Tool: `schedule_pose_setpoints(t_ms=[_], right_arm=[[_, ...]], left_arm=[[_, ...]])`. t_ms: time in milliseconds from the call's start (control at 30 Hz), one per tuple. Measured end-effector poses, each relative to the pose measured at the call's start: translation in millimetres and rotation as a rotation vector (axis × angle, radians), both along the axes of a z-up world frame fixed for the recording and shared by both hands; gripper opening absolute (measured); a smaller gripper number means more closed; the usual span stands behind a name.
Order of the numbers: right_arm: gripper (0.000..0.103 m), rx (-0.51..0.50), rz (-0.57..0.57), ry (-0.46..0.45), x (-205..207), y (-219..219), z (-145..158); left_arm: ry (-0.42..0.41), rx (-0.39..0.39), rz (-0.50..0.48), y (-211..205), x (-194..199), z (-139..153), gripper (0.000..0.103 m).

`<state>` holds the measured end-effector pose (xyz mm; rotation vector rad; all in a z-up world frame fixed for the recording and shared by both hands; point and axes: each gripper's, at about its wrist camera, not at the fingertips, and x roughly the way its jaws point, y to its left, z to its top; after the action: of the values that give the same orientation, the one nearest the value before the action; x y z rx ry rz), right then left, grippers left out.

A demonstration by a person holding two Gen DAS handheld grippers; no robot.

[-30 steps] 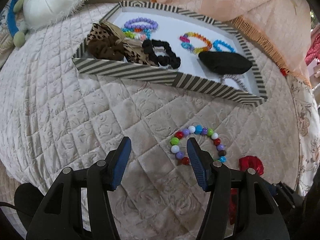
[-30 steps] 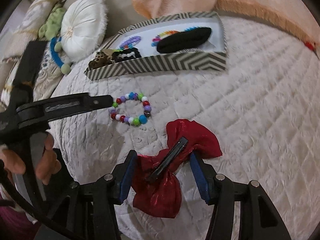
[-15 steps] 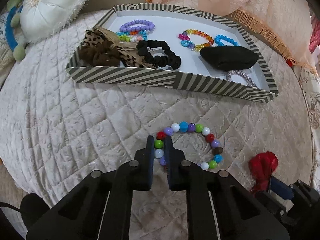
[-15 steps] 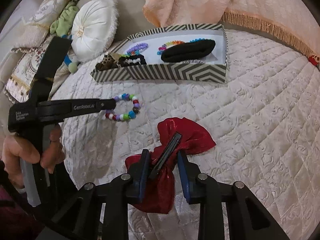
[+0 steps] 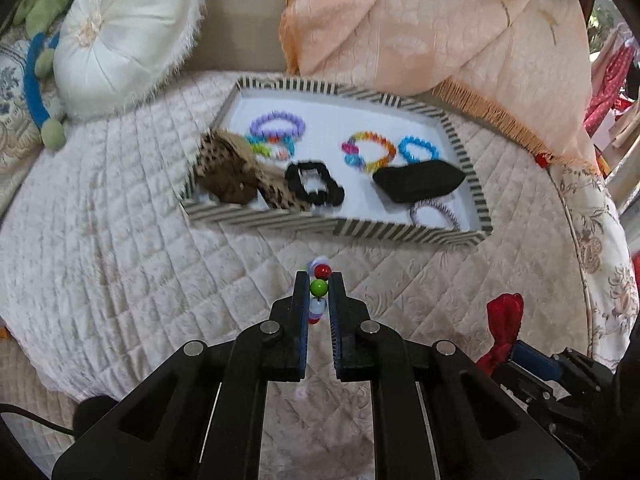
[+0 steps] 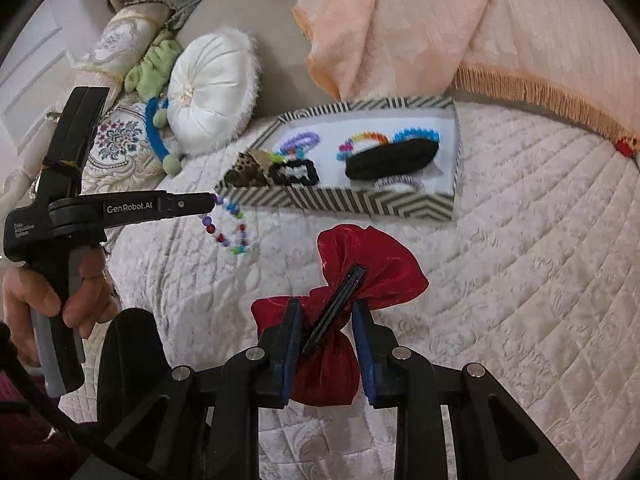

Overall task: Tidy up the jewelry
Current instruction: 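Lift the bracelet with the left tool and the bow with the right tool toward the tray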

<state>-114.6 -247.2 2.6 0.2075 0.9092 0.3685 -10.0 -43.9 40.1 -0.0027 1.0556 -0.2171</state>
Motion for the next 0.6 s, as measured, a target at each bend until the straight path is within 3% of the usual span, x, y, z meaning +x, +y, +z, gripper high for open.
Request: schedule_pose_setpoints(t_ms=[400, 600], right_arm=[[0.025, 0.000, 0.025, -0.061, 22, 10, 31], [0.025, -0.005, 0.031, -0.072, 33, 10, 38]], left_arm=[[-0.114, 0.038, 0.009, 5, 7, 47, 0.008], [-0.133, 0.033, 0.011, 3, 17, 59, 0.008]])
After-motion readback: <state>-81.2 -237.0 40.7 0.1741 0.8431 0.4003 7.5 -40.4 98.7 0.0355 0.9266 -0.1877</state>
